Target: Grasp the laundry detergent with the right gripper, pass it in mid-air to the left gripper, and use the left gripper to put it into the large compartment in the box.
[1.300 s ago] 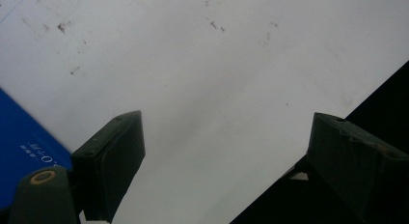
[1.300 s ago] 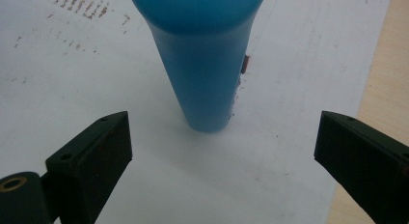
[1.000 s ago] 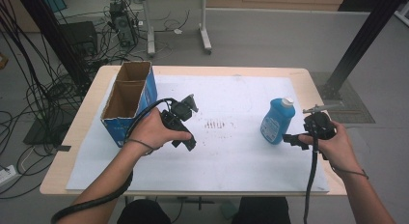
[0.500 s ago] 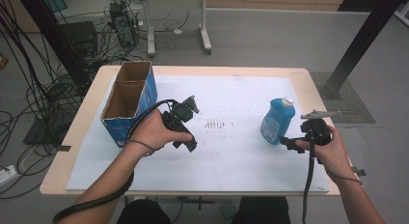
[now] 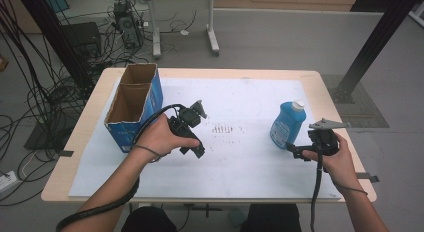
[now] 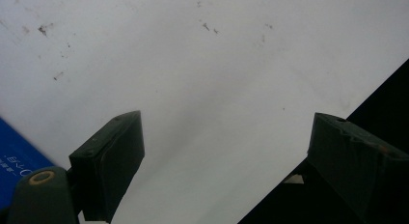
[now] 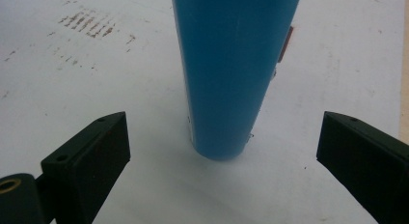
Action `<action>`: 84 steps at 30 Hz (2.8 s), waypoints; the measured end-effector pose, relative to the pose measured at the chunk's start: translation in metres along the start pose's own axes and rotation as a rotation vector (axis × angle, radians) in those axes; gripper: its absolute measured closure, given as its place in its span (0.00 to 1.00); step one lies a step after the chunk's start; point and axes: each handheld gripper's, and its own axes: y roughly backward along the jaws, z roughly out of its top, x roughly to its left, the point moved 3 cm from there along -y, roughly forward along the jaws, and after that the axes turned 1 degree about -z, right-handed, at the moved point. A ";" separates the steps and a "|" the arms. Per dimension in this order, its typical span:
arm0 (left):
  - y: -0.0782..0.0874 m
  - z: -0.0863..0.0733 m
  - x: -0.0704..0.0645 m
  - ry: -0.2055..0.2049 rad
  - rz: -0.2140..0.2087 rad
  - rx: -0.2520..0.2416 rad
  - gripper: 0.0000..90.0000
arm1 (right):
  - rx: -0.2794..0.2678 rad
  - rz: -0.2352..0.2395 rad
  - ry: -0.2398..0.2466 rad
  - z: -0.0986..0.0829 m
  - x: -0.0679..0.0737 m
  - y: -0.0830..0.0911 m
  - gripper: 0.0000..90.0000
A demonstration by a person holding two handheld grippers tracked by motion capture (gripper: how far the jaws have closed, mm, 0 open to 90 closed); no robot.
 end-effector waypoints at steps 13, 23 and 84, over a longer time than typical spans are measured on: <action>-0.003 0.000 0.001 0.006 -0.005 0.007 0.15 | -0.069 -0.023 -0.009 -0.016 0.001 -0.011 0.05; -0.005 -0.002 0.000 0.016 -0.007 0.006 0.15 | -0.129 -0.043 -0.005 -0.025 0.001 -0.017 0.04; -0.005 0.003 -0.001 0.020 -0.011 0.008 0.14 | -0.361 -0.032 -0.061 -0.025 0.001 -0.046 0.05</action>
